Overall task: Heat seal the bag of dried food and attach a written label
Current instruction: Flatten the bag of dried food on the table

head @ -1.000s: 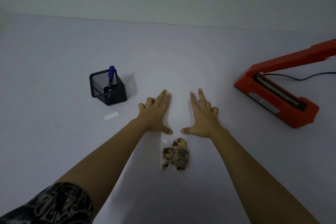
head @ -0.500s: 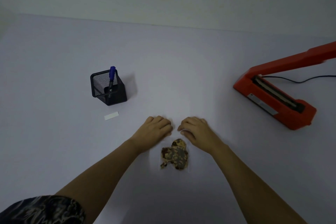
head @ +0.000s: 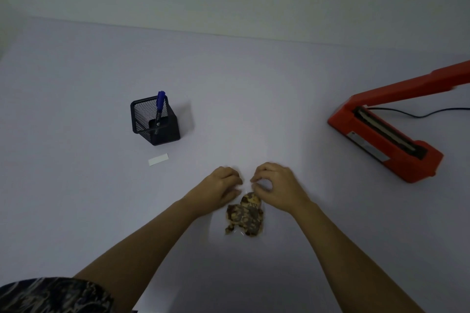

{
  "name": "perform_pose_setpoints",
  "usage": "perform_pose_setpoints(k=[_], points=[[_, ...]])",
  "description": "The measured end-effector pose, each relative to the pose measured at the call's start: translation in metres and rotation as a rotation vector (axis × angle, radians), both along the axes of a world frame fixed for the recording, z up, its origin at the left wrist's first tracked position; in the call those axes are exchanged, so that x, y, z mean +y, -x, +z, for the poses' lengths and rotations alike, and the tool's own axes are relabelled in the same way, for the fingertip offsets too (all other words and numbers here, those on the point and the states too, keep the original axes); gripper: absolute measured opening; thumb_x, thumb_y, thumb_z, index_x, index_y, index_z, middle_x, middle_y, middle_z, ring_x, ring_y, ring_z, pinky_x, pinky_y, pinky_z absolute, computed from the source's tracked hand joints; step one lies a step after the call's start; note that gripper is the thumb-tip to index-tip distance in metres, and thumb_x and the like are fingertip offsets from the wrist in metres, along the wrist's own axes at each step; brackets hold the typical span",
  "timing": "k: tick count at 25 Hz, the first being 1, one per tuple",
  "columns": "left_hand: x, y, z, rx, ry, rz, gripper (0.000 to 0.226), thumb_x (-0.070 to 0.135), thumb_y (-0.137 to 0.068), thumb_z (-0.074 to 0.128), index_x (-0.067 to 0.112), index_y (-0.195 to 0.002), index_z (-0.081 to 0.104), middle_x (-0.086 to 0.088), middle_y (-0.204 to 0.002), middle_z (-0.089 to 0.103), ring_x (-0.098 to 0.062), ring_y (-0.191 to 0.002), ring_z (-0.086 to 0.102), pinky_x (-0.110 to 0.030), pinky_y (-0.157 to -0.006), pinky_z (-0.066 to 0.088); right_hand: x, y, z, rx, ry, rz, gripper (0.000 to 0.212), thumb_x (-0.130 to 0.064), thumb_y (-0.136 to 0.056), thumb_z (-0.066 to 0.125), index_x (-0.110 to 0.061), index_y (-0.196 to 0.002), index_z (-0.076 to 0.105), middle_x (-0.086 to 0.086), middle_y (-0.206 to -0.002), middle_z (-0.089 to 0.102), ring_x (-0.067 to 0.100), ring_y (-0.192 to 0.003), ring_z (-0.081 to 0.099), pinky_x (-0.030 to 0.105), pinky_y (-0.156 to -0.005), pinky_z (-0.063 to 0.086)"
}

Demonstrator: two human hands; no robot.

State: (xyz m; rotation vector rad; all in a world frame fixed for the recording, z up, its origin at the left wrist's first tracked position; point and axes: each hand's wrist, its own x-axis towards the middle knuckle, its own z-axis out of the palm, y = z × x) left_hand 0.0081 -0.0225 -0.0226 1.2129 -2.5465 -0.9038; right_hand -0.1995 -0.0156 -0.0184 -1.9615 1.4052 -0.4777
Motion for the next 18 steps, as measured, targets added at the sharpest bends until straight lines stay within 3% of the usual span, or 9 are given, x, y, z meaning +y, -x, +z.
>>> perform_pose_setpoints(k=[3,9,12,16,18], points=[[0.005,-0.001,-0.005,-0.013,0.03,0.014,0.029,0.031,-0.087,0.049,0.009,-0.102,0.061,-0.009,-0.101,0.06,-0.015,-0.092,0.047,-0.016,-0.083,0.033,0.0,0.001,0.0,0.01,-0.045,-0.015,0.019,-0.032,-0.073,0.07,-0.017,-0.085,0.07,-0.006,-0.091,0.064,0.008,-0.086,0.058,0.028,-0.08,0.05],[0.005,0.006,-0.001,0.009,-0.013,0.021,0.027,0.022,-0.089,0.047,0.004,-0.094,0.066,-0.013,-0.091,0.06,-0.024,-0.082,0.057,-0.019,-0.078,0.038,-0.006,-0.004,0.002,0.015,-0.093,-0.014,0.014,-0.017,-0.076,0.07,-0.016,-0.089,0.073,-0.008,-0.088,0.058,0.011,-0.087,0.056,0.028,-0.079,0.048],[0.003,0.014,-0.001,0.007,-0.018,0.123,0.018,0.013,-0.089,0.055,0.001,-0.096,0.066,-0.017,-0.095,0.06,-0.03,-0.082,0.059,-0.034,-0.077,0.05,-0.006,-0.003,0.001,0.016,-0.057,0.001,0.015,-0.009,-0.08,0.065,-0.014,-0.091,0.074,0.001,-0.09,0.065,0.014,-0.085,0.058,0.027,-0.076,0.048],[-0.008,0.015,-0.004,-0.073,0.035,0.06,0.026,0.009,-0.08,0.064,0.001,-0.105,0.064,-0.019,-0.103,0.061,-0.035,-0.093,0.056,-0.038,-0.083,0.047,-0.005,-0.001,-0.004,0.068,-0.014,0.016,0.018,-0.015,-0.082,0.063,-0.015,-0.099,0.067,0.001,-0.102,0.065,0.017,-0.095,0.058,0.037,-0.084,0.049],[-0.017,0.014,-0.001,-0.127,0.009,0.032,0.041,0.015,-0.08,0.066,0.003,-0.118,0.057,-0.017,-0.12,0.056,-0.034,-0.109,0.05,-0.039,-0.095,0.041,-0.006,0.0,-0.002,0.131,-0.036,0.019,0.027,-0.024,-0.084,0.061,-0.019,-0.111,0.061,-0.002,-0.115,0.059,0.017,-0.108,0.054,0.039,-0.091,0.043]])
